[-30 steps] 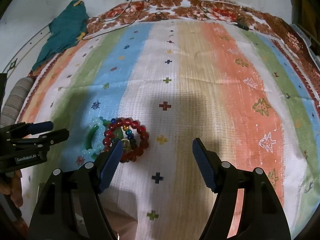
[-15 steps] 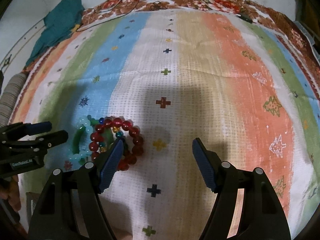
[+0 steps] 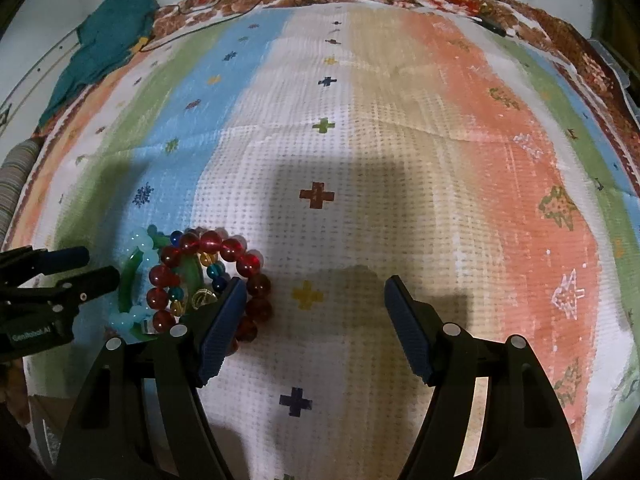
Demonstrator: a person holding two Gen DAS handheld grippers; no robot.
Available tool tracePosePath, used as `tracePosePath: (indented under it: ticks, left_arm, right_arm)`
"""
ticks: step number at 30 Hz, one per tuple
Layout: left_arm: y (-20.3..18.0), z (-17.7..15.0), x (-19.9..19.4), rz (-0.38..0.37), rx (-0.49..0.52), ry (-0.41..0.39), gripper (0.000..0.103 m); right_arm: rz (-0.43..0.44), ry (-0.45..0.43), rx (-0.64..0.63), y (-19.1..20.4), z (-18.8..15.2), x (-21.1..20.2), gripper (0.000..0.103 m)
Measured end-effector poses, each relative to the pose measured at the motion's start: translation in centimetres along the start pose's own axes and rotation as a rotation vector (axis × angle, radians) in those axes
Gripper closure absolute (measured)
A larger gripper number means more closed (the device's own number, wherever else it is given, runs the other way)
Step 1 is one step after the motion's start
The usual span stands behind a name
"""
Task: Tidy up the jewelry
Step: 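Move both open grippers back to the remaining bracelets, then grasp the red bead bracelet with the right gripper while the left grasps the pale aqua bracelet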
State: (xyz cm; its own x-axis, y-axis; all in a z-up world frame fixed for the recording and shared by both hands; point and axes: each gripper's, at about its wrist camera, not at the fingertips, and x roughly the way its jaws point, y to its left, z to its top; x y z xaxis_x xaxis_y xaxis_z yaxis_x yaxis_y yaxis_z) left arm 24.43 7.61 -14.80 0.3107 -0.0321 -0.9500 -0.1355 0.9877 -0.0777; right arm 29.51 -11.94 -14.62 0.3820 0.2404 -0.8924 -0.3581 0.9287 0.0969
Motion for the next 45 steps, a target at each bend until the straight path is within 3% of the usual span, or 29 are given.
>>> tracePosePath:
  ticks: [5,11,14,16,17,18,20,27,45]
  left_arm:
    - [-0.1,0.1,0.2,0.011,0.000,-0.002,0.040]
    - [-0.7,0.0,0.9,0.046,0.014,-0.007,0.041]
    - [-1.9,-0.2,1.4,0.105,0.074,-0.021,0.042]
    - [-1.9,-0.2,1.3,0.090,0.070,-0.022,0.049]
    - [-1.9,-0.1,1.2,0.087,0.070,-0.024,0.062]
    - [-1.8,-0.1,1.1,0.088,0.068,-0.025,0.076]
    - [-1.6,-0.1,1.0,0.085,0.059,-0.022,0.092]
    - [-1.3,-0.2,0.3,0.087,0.058,-0.028,0.092]
    - [-4.0,-1.4,-6.5,0.047,0.099,-0.178,0.092]
  right_arm:
    - [0.000,-0.003,-0.010,0.1,0.0,0.4,0.034]
    - [-0.003,-0.008,-0.024,0.0,0.0,0.5,0.058]
    - [0.003,-0.010,-0.038,0.2,-0.2,0.6,0.072]
    - [0.018,-0.011,-0.052,0.5,-0.2,0.6,0.085]
    - [0.024,-0.012,-0.057,0.7,-0.2,0.6,0.088]
    - [0.025,-0.013,-0.060,0.8,-0.3,0.5,0.088]
    - [0.022,-0.020,-0.065,0.9,-0.4,0.5,0.089]
    - [0.036,-0.031,-0.047,0.6,-0.5,-0.2,0.089]
    - [0.012,-0.156,-0.061,0.9,-1.0,-6.8,0.089]
